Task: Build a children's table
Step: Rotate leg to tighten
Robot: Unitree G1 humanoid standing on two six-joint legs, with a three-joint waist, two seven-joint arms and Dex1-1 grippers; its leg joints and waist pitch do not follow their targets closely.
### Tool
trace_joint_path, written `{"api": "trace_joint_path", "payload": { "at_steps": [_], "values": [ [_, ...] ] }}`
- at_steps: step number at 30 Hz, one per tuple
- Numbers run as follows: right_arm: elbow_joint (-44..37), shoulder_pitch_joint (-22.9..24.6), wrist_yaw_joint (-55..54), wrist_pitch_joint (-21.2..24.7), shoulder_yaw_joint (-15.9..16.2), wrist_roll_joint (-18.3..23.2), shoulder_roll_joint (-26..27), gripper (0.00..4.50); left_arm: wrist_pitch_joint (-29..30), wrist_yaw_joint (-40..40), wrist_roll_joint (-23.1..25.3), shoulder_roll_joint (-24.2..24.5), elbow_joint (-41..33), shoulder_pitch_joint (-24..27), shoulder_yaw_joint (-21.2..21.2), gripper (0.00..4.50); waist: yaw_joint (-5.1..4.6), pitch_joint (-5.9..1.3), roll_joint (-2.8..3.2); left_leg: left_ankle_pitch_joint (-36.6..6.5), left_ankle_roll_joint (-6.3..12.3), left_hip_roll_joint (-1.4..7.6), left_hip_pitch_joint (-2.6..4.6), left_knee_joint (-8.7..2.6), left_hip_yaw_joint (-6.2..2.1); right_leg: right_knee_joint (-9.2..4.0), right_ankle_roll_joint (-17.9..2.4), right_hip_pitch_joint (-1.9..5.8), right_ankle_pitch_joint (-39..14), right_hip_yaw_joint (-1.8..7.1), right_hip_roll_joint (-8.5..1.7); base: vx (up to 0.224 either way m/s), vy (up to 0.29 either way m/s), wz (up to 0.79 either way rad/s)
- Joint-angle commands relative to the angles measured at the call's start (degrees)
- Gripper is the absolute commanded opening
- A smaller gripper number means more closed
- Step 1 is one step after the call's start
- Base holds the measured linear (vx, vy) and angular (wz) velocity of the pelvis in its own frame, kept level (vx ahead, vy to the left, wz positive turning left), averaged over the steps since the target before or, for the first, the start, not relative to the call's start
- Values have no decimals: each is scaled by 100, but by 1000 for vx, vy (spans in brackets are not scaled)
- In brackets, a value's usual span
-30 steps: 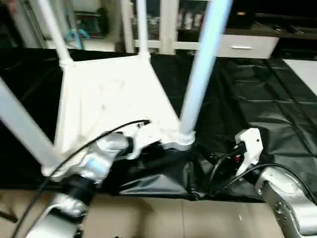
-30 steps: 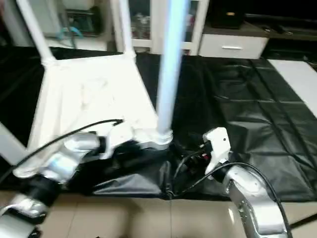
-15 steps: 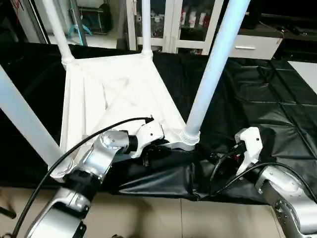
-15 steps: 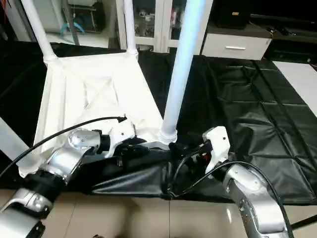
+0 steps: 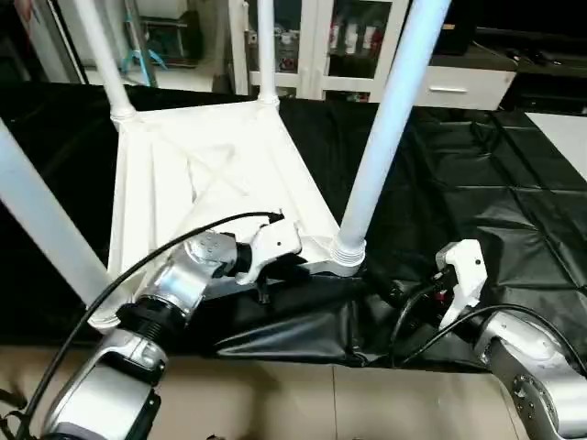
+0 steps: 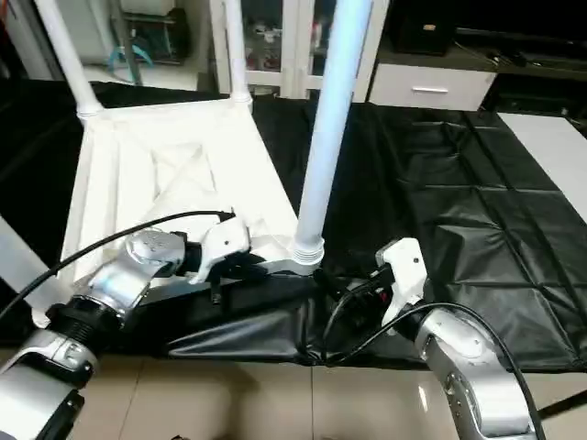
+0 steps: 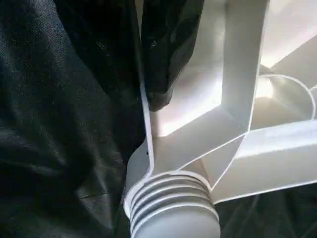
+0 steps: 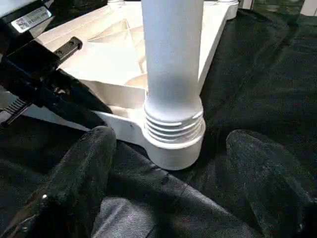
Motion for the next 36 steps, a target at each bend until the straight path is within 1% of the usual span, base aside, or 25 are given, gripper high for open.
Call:
{"api": "trace_joint_path", "payload": {
  "at_steps": [1,3,4,5,6,8,9,10,11,12,13,14,16,17,18,19,20,21,23,28,30,31,33,35,36],
  "values": [
    [-55,-100,81,47,-65,14,-74,390,121,-103,147,90,295,93,-184,16,15,-315,-79,-1334,257,148,18,-416,-58,-383,-1109,258,-1204,94,-171,0,0,0],
    [-5,-184,118,51,-63,17,-91,390,122,-169,199,121,336,123,-252,6,11,-302,-97,-1361,303,147,16,-417,-52,-392,-1107,250,-1299,94,-169,0,0,0],
    [29,-237,148,52,-58,21,-102,390,81,-200,234,142,353,143,-291,6,3,-296,-140,-1425,303,151,16,-420,-49,-409,-1068,245,-1471,94,-175,0,0,0],
    [140,-380,213,53,-54,28,-126,390,-37,-256,299,186,335,204,-371,6,8,-287,-118,-1480,286,152,15,-431,-59,-412,-1039,240,-1615,93,-182,0,0,0],
    [153,-397,220,54,-53,29,-128,390,-51,-263,306,192,332,211,-380,6,-5,-283,-124,-1574,254,154,21,-437,-65,-435,-971,227,-1858,94,-189,0,0,0],
    [225,-485,276,46,-41,30,-150,390,-119,-338,323,224,300,251,-423,6,-16,-277,-116,-1706,160,166,51,-450,-66,-458,-913,196,-1987,101,-178,0,0,0],
    [353,-642,483,16,24,36,-224,390,-250,-554,268,272,190,341,-479,6,-24,-286,-179,-1725,169,169,49,-446,-67,-456,-915,199,-1984,95,-178,0,0,0],
    [402,-719,669,20,73,78,-280,390,-274,-705,189,283,93,400,-491,6,-24,-289,-176,-1719,166,175,32,-462,-79,-442,-910,212,-1974,96,-189,0,0,0],
    [426,-762,790,27,104,109,-315,390,-279,-799,134,286,29,435,-493,6,-19,-296,-167,-1670,170,186,48,-455,-77,-425,-957,206,-1819,100,-192,0,0,0],
    [476,-820,963,-8,162,101,-389,390,-311,-866,87,285,-56,470,-509,6,-24,-294,-209,-1632,190,183,37,-450,-65,-421,-963,208,-1749,101,-181,0,0,0],
    [510,-855,1066,-34,199,87,-437,390,-336,-895,64,284,-107,489,-522,6,3,-293,-171,-1642,197,196,72,-451,-60,-419,-1009,183,-1657,106,-183,0,0,0],
    [594,-926,1226,-63,245,65,-505,390,-357,-923,50,282,-183,509,-556,6,2,-305,-228,-1626,216,197,64,-445,-53,-405,-1043,198,-1554,98,-179,0,0,0],
    [794,-1066,1463,-165,317,-18,-608,390,-385,-972,7,264,-305,537,-593,6,38,-323,-219,-1497,241,204,67,-430,-51,-371,-1097,207,-1354,100,-194,0,0,0],
    [997,-1165,1697,-346,414,-138,-715,390,-371,-1050,-36,246,-386,543,-612,6,52,-331,-240,-1390,280,204,72,-414,-39,-349,-1157,207,-1171,97,-191,0,0,0],
    [997,-1165,1697,-346,414,-138,-715,390,-371,-1050,-36,246,-386,543,-612,6,55,-333,-242,-1323,296,197,62,-409,-39,-334,-1188,220,-1100,93,-188,0,0,0],
    [1083,-1202,1826,-388,448,-161,-761,390,-396,-1069,-40,239,-409,544,-616,6,91,-335,-255,-1236,351,201,80,-390,-17,-331,-1225,212,-968,102,-193,0,0,0],
    [1155,-1230,1977,-438,491,-186,-820,390,-417,-1098,-40,231,-427,542,-628,6,98,-332,-268,-1193,378,198,72,-388,-16,-324,-1239,218,-926,103,-193,0,0,0],
    [1206,-1250,2133,-478,534,-198,-877,390,-423,-1134,-39,225,-441,541,-642,6,113,-334,-282,-1158,424,199,58,-383,-15,-317,-1257,232,-911,99,-198,0,0,0],
    [1382,-1345,2420,-605,627,-263,-984,390,-403,-1242,-56,210,-522,564,-645,6,129,-331,-285,-1140,453,202,56,-382,-22,-318,-1259,241,-983,93,-210,0,0,0],
    [1838,-1680,2770,-904,770,-368,-1021,390,-403,-1364,-112,236,-689,602,-699,6,113,-326,-289,-1299,387,207,70,-388,-26,-339,-1240,221,-1292,93,-211,0,0,0],
    [1968,-1757,2880,-1023,804,-418,-1002,390,-370,-1460,-146,255,-768,629,-722,6,130,-323,-282,-1279,389,212,85,-387,-19,-339,-1248,212,-1240,100,-203,0,0,0],
    [1995,-1772,2903,-1049,803,-424,-997,390,-374,-1466,-147,254,-776,631,-723,6,128,-328,-313,-1235,397,210,69,-386,-20,-331,-1256,226,-1180,94,-200,0,0,0],
    [2098,-1847,3013,-1143,804,-427,-971,390,-375,-1541,-160,257,-821,640,-738,6,150,-331,-297,-1194,413,212,79,-381,-17,-321,-1276,222,-1120,94,-201,0,0,0],
    [2192,-1910,3171,-1209,844,-427,-983,390,-367,-1557,-153,254,-851,642,-740,6,176,-329,-320,-1142,452,209,75,-378,-15,-310,-1289,232,-1050,94,-198,0,0,0],
    [2223,-1927,3221,-1233,854,-438,-988,390,-368,-1552,-148,250,-852,636,-740,6,180,-333,-317,-1147,456,210,75,-376,-14,-310,-1293,232,-1063,93,-202,0,0,0]
  ]
}}
